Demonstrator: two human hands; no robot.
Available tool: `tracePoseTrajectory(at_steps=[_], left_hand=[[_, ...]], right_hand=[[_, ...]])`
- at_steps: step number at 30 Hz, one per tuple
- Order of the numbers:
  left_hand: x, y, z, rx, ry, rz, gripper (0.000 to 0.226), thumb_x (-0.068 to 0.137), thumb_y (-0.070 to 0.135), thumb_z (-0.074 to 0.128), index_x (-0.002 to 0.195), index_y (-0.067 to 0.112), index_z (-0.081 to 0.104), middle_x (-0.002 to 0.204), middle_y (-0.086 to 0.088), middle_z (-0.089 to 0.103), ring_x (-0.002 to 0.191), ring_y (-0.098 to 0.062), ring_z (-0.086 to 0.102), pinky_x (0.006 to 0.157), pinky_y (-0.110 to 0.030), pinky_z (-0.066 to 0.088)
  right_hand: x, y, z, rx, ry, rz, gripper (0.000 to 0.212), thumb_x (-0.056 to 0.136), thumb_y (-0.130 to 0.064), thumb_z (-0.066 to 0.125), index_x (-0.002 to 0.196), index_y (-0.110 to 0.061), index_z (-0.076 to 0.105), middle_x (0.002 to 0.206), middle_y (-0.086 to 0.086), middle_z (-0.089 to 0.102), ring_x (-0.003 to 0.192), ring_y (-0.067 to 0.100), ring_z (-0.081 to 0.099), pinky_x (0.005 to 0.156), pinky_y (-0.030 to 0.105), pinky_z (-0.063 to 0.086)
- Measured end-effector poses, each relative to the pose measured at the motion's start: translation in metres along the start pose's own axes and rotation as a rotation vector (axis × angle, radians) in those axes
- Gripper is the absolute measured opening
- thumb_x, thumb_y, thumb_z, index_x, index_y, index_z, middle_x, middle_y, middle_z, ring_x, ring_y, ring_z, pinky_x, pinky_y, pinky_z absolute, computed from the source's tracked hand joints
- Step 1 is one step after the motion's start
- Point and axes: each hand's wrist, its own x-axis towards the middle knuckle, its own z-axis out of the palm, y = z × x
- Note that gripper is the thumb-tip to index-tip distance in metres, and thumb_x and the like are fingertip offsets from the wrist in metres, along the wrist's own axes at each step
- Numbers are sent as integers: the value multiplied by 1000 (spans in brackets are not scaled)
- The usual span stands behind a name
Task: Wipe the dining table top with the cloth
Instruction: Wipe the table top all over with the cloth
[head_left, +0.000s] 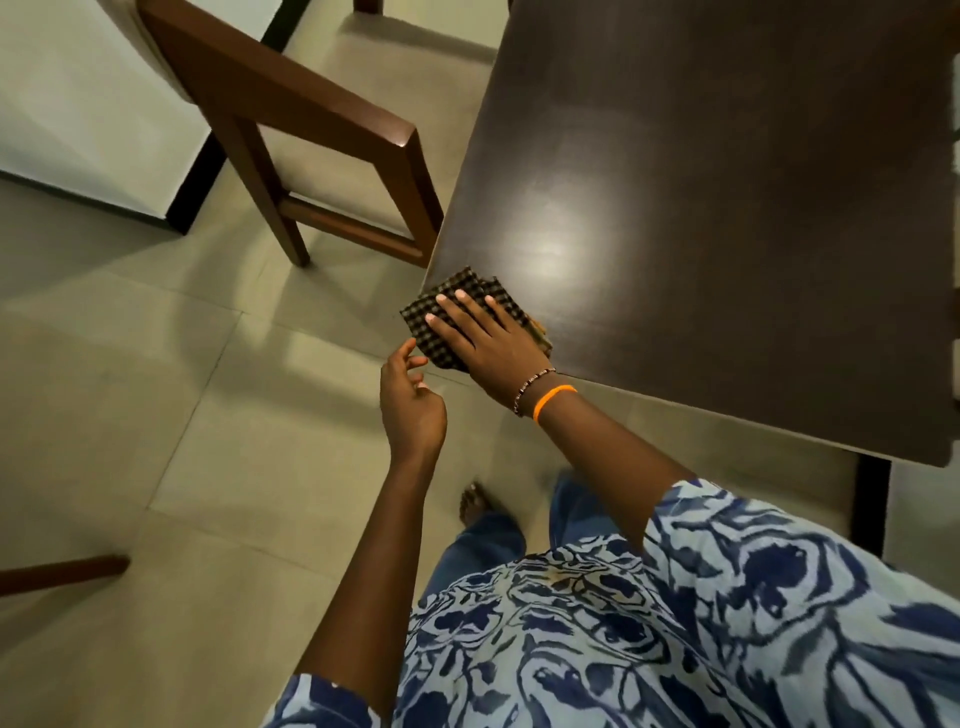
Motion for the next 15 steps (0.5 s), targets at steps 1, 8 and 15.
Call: tracePoseTrajectory(at_steps=[1, 8, 15], left_hand=[[-1, 4, 3, 22, -1, 41, 61, 78, -19, 33, 131, 10, 45, 121, -11, 53, 109, -22, 52, 96, -36, 46], [-18, 29, 45, 192, -134, 308, 60, 76, -20, 36, 126, 10, 51, 118, -11, 56, 111, -25, 54, 98, -38, 45], [-51, 57, 100, 260, -363, 533, 58, 77, -18, 41, 124, 13, 53, 115, -6, 59, 108, -24, 52, 88, -12, 29]], right_hand=[[-12, 6, 1, -13, 39, 7, 56, 97, -17, 42, 149, -16, 21, 156, 10, 24, 144, 30, 21, 116, 45, 19], [-107, 58, 10, -112, 199, 128, 57, 84, -13, 64, 138, -13, 45, 143, 11, 48, 131, 30, 46, 104, 45, 41], [-199, 105, 7, -123, 148, 321, 63, 80, -7, 67, 138, -10, 43, 143, 16, 46, 131, 35, 45, 104, 51, 38]])
